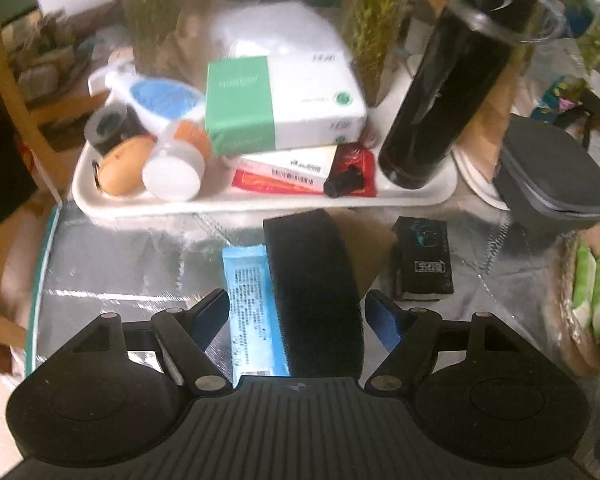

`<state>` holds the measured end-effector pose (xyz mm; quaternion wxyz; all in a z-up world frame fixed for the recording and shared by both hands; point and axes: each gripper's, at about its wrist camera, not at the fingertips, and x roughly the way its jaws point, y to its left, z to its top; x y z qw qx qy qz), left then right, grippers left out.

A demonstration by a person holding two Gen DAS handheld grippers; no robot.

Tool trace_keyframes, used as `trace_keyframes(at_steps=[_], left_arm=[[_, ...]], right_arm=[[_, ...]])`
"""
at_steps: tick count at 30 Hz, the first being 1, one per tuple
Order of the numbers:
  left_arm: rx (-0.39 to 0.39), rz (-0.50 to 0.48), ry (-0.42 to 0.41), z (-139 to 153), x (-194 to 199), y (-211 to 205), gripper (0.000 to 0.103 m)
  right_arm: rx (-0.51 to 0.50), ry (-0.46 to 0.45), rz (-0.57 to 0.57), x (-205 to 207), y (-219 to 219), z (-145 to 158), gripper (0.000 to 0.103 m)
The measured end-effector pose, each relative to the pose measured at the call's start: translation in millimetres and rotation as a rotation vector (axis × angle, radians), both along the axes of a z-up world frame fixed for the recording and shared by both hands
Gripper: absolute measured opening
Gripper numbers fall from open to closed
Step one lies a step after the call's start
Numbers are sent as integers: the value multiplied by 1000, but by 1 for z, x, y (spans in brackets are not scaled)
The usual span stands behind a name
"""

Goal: Organize soft objects
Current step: 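Close the left gripper on the black foam sponge and lift it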

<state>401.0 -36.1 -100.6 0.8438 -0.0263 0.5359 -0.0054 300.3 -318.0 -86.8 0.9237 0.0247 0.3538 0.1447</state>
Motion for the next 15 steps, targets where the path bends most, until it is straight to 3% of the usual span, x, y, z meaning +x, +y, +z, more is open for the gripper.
trace_keyframes(at_steps=[3, 7, 15], left_arm=[[0, 21, 22, -10, 4, -2, 72], [-6, 52, 61, -21, 10, -3, 42], [7, 43, -16, -3, -2, -3, 41]], right_arm=[[4, 2, -2, 1, -1, 0, 103], [1, 1, 0, 1, 0, 0, 103], [3, 1, -12, 1, -1, 0, 103]])
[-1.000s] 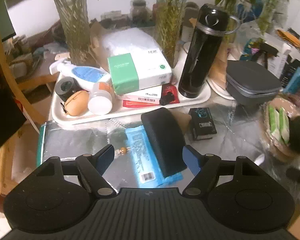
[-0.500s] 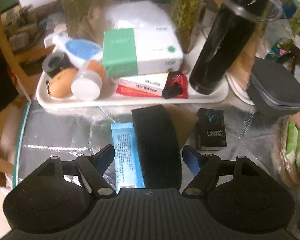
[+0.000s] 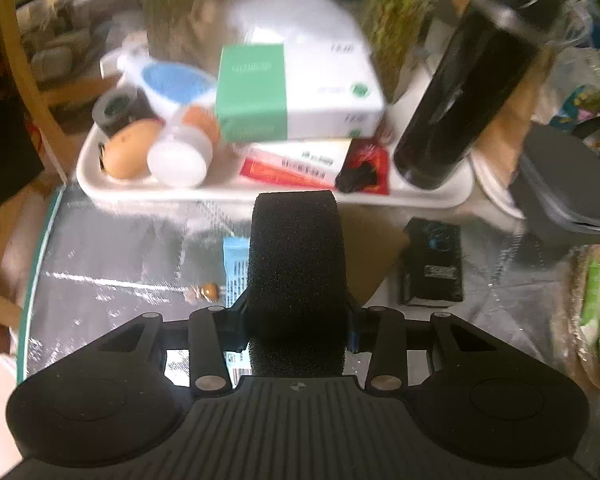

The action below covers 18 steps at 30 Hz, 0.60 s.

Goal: Organize soft objects
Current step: 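Close the left gripper on the black foam sponge and lift it, then grasp the white plastic strip with the right gripper while the left gripper holds the sponge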

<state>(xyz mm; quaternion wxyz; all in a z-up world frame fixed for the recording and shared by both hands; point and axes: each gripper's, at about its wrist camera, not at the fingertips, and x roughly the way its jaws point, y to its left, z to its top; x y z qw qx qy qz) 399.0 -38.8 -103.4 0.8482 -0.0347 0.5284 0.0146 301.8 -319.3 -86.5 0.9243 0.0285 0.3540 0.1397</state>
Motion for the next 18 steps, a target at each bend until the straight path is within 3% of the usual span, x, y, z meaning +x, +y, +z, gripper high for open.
trace_keyframes(at_steps=[12, 18], left_arm=[[124, -126, -229, 53, -44, -4, 41], [166, -162, -318, 72, -64, -2, 41]], right_arm=[[13, 5, 11, -1, 2, 1, 103], [35, 50, 27, 1, 2, -3, 103]])
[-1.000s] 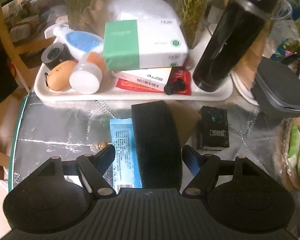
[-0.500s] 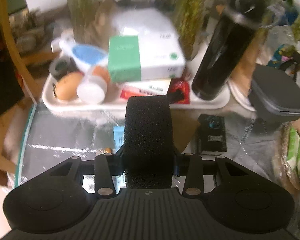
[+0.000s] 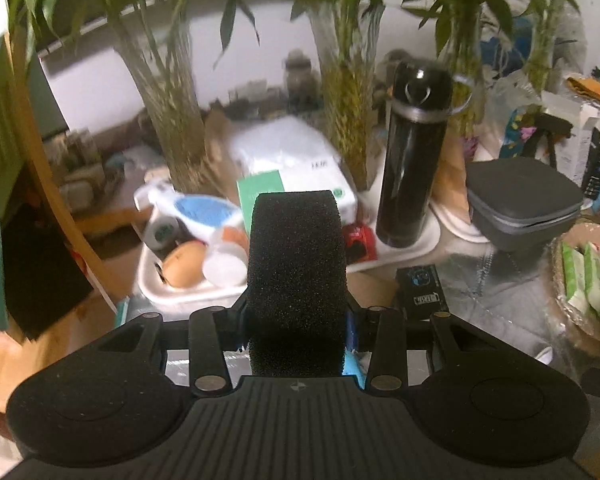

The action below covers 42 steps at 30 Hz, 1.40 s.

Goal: Organize soft objects
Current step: 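Grasp the white plastic strip with the right gripper while the left gripper holds the sponge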

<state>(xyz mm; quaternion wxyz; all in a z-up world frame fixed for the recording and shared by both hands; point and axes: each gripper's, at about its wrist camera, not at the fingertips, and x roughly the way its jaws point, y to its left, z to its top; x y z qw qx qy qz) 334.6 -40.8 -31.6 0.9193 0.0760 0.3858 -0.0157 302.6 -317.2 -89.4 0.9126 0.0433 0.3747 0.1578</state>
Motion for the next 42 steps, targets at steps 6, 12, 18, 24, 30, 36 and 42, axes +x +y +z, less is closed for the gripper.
trace_keyframes(at_steps=[6, 12, 18, 24, 30, 36, 42], left_arm=[[-46, -3, -37, 10, -12, 22, 41], [-92, -10, -55, 17, -27, 58, 41], [-147, -1, -57, 21, -45, 87, 41], [-195, -13, -46, 17, -63, 107, 41], [-250, -7, -31, 14, -75, 128, 41], [-257, -13, -19, 8, -85, 136, 41], [-264, 0, -10, 3, -92, 142, 41]], right_arm=[[5, 55, 37, 2, 5, -6, 103], [89, 145, 13, 12, -7, -12, 103], [135, 245, -5, 29, -14, -25, 103], [134, 332, -53, 48, -19, -42, 102], [119, 441, -100, 65, -20, -68, 85], [51, 512, -138, 84, -11, -94, 63], [-110, 431, -72, 95, 12, -102, 19]])
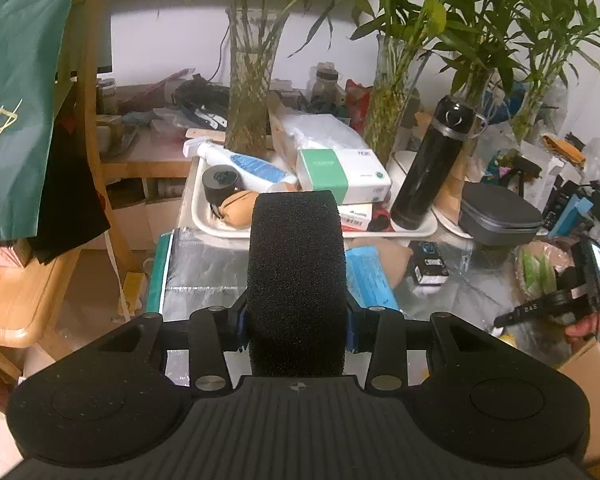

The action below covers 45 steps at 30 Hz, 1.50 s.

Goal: Organize soft objects
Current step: 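Grasp the white plastic strip with the right gripper while the left gripper holds the sponge, then carry the sponge into the box and open the left gripper while the right gripper carries the strip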

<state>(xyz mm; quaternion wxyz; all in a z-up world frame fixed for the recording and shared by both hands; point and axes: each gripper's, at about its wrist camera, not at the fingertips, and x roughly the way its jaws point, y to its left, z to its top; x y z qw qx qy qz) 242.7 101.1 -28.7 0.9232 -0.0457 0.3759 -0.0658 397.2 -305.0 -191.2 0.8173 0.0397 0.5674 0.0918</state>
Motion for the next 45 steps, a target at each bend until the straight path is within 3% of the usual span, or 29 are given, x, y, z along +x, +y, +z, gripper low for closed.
trace_keyframes(at_steps=[5, 8, 9, 13, 21, 24, 25, 26, 30, 34, 45], left_arm=[[-1, 9, 22, -6, -5, 3, 41], [-2, 11, 29, -10, -8, 4, 41], [-3, 11, 31, -10, -8, 4, 41], [0, 4, 34, -11, -10, 2, 41], [-2, -5, 32, -9, -12, -4, 41], [-4, -2, 33, -9, -13, -4, 41], [-6, 0, 32, -8, -13, -4, 41], [-8, 0, 31, -8, -14, -4, 41], [-18, -7, 22, -3, -16, -7, 41], [-30, -14, 3, 4, -20, -10, 41], [-50, -50, -32, 34, -44, -27, 41]], right_arm=[[-7, -111, 89, 13, 6, 0, 15], [21, -152, 52, 19, -1, 8, 20], [41, -158, 33, 19, -4, 11, 20], [51, -136, 22, 20, -3, 11, 45], [-17, -123, 67, 20, 13, -3, 48], [-79, -152, 102, 16, 22, -5, 37], [-93, -160, 118, 15, 24, -5, 20], [-93, -161, 131, 14, 25, -5, 16], [-86, -204, 140, 10, 24, 5, 15], [-21, -271, 142, 1, 18, 33, 15], [32, -378, 230, -58, 11, 107, 15]])
